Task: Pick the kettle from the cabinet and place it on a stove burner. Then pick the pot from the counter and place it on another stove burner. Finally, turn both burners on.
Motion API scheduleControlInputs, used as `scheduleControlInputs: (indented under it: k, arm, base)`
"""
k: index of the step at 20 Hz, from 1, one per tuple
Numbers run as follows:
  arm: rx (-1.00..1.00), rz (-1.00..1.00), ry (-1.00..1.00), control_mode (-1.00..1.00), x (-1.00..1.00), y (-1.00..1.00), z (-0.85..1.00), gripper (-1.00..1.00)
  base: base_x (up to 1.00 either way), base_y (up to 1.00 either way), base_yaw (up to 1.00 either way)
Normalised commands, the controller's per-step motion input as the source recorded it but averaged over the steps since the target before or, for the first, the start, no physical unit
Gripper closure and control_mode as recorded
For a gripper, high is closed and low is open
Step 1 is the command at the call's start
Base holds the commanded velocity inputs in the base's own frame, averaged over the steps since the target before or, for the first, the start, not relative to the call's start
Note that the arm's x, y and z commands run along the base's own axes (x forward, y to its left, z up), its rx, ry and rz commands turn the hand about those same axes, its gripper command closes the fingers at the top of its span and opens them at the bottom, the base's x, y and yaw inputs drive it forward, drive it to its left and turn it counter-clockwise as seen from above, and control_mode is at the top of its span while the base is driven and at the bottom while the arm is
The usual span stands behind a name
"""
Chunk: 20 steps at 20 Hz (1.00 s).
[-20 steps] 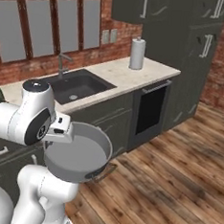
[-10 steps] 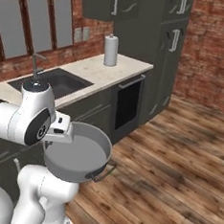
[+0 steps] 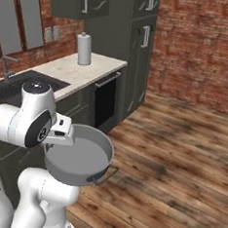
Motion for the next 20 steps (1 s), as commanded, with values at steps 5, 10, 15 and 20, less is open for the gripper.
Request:
scheduleControlInputs:
  k: [5,10,15,20]
  arm:
    - [0.0,0.0,0.0,1.0,0.0,0.0,0.0,1.0]
    - [0.0,0.0,0.0,1.0,0.0,0.0,0.0,1.0]
    - [0.0,0.0,0.0,1.0,0.0,0.0,0.0,1.0]
    - [0.0,0.0,0.0,1.0,0.0,0.0,0.0,1.0]
  base:
    - [0.07,-0.19,-0.3]
    - [0.02,-0.24,-0.3]
    - [0.13,-0.19,-0.3]
    - [0.05,-0.22,-0.3]
